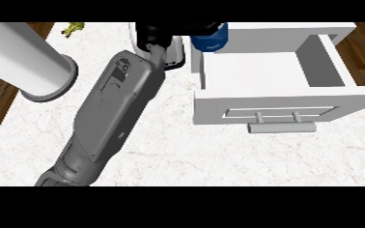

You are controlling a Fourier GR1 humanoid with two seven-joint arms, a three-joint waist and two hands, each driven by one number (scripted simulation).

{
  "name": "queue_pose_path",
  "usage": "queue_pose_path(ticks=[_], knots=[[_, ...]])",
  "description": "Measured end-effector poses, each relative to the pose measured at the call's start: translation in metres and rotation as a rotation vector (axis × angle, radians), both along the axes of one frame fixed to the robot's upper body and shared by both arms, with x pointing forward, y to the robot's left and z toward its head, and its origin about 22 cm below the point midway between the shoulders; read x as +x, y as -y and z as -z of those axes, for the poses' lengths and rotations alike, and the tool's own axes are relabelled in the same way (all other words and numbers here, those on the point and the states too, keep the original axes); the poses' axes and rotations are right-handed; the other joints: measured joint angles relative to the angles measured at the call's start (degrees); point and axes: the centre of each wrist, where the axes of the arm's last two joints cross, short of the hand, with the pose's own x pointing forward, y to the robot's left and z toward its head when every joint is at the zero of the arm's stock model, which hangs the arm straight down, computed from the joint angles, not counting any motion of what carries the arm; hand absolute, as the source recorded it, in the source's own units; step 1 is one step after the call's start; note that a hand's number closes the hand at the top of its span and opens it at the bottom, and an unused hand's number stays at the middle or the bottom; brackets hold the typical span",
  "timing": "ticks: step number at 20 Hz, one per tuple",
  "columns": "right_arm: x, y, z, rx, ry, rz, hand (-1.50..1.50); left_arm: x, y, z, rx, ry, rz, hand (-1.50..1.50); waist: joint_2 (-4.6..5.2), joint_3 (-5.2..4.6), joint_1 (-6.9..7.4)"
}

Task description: Pick up the can, place it into the drawer and close the drawer

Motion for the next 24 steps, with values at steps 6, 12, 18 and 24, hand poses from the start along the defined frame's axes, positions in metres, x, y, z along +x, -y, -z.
queue_pose_path(ticks=[6,12,18,24], knots=[[0.004,-0.002,-0.006,-0.007,0.006,-0.009,-1.5,0.007,0.024,-0.019,0.012,-0.007,0.012,1.5,0.06,-0.01,-0.36],[0.011,-0.008,-0.011,-0.002,0.009,-0.02,-1.5,0.015,0.046,-0.023,0.03,-0.013,0.012,1.5,0.28,0.0,-1.17],[0.017,-0.003,-0.012,-0.007,0.013,-0.023,-1.5,0.017,0.061,-0.022,0.046,-0.031,0.012,1.5,0.39,0.02,-1.72],[0.017,-0.003,-0.016,-0.001,0.019,-0.04,-1.5,0.023,0.068,-0.016,0.076,-0.045,-0.014,1.5,0.54,0.05,-2.53]])
